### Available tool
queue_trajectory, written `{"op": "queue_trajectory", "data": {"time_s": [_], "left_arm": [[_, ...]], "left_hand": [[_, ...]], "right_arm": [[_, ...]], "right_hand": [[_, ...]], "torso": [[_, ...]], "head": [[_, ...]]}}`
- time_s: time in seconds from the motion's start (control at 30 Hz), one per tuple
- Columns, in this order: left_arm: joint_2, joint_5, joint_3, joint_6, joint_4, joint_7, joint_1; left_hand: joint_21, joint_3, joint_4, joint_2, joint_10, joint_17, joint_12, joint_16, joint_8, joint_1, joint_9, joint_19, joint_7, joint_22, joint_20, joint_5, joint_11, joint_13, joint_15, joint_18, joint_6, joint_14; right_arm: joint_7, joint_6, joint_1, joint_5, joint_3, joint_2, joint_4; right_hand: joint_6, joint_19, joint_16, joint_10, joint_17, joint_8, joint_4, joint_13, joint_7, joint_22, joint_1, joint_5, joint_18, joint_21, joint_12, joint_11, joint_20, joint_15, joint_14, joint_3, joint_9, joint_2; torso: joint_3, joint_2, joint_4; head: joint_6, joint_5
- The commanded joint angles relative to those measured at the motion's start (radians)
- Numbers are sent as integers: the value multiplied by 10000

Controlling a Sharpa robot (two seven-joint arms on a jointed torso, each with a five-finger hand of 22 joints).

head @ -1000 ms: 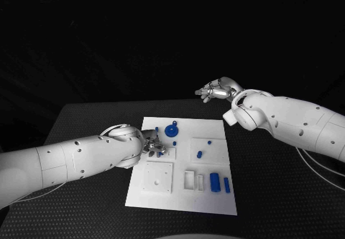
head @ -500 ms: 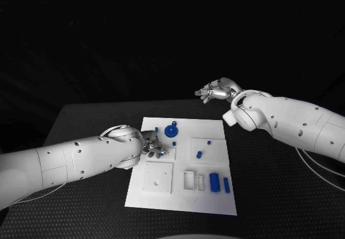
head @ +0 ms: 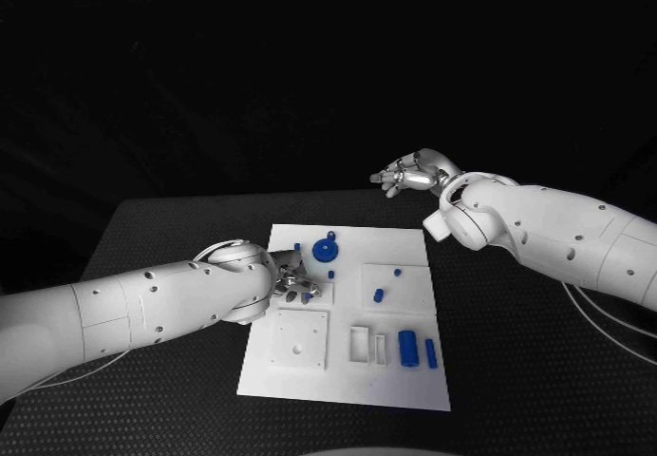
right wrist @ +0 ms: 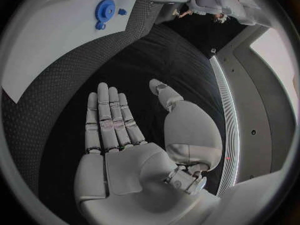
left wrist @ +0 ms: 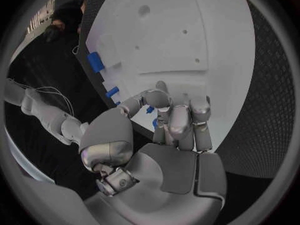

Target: Assemble the parts on the task board

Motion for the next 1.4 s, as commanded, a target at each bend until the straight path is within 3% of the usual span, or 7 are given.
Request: {"op": "queue_trajectory", "data": {"time_s": [0.03,0.5,0.67,0.8,0.9,1.17,1.4], "left_arm": [[6,147,-15,220,24,113,-6],[-1,159,-12,254,-7,108,48],[-31,420,-9,254,-29,115,52],[-67,694,10,371,-24,140,96],[-49,796,264,668,-77,143,111],[-22,832,323,1629,-170,150,430],[75,913,339,2402,-313,42,588]], "left_hand": [[-53,12,60,-54,-235,-13,64,56,58,-36,27,-55,-311,0,-930,-30,-169,-17,-198,185,610,-163],[-51,-1,73,-85,-240,-20,71,61,62,-35,23,-56,-312,3,-938,-76,-171,-27,-201,194,602,-168],[-21,107,-429,432,-257,-48,110,83,102,532,27,-65,-309,29,-964,315,-168,-70,-200,222,578,-180],[-20,135,-654,550,-266,-74,118,81,114,816,24,-67,-302,29,-958,468,-160,-108,-191,211,553,-187],[-25,135,-666,553,-275,-86,110,71,108,874,19,-69,-294,25,-953,430,-153,-124,-188,205,533,-193],[-93,86,-515,613,-307,-178,9,-14,23,1279,96,-161,-231,4,-899,-685,-91,-302,-129,136,376,-231],[-111,57,-467,635,-304,-196,-30,-28,2,1393,178,-210,-219,11,-882,-994,-77,-375,-113,115,346,-253]], "right_arm": [[42,138,-5,-18,0,1,4],[40,134,-5,-18,0,-2,8],[41,155,-5,-18,0,-6,11],[40,148,-5,-18,-1,-14,10],[40,149,-5,-18,-1,-15,10],[25,194,-5,-18,-3,1,0],[25,204,-5,-18,-5,37,-33]], "right_hand": [[-56,-44,-53,-27,16,56,14,-15,120,16,-70,56,-47,-45,47,26,-4,23,-80,-56,-9,41],[-61,-58,-60,-30,16,55,12,-26,122,24,-71,58,-49,-57,51,28,-1,31,-95,-61,-13,38],[-62,-63,-63,-30,16,56,11,-30,122,27,-71,58,-49,-61,53,28,0,33,-100,-62,-14,39],[-62,-66,-65,-29,16,57,12,-32,123,29,-72,59,-50,-64,55,28,1,35,-104,-63,-15,43],[-62,-68,-66,-29,17,57,13,-34,123,31,-73,60,-50,-66,57,28,2,36,-106,-64,-15,43],[-63,-73,-68,-30,17,58,16,-40,123,36,-79,64,-51,-71,60,28,4,39,-112,-68,-17,43],[-64,-77,-70,-31,17,58,19,-44,124,40,-83,67,-51,-74,62,28,6,41,-116,-70,-19,45]], "torso": [[-1,1,11],[-5,-2,8],[0,1,10],[1,2,9],[3,-4,7],[3,-5,0],[0,3,-6]], "head": [[-6,-7],[10,6],[4,6],[11,6],[12,10],[24,44],[6,39]]}}
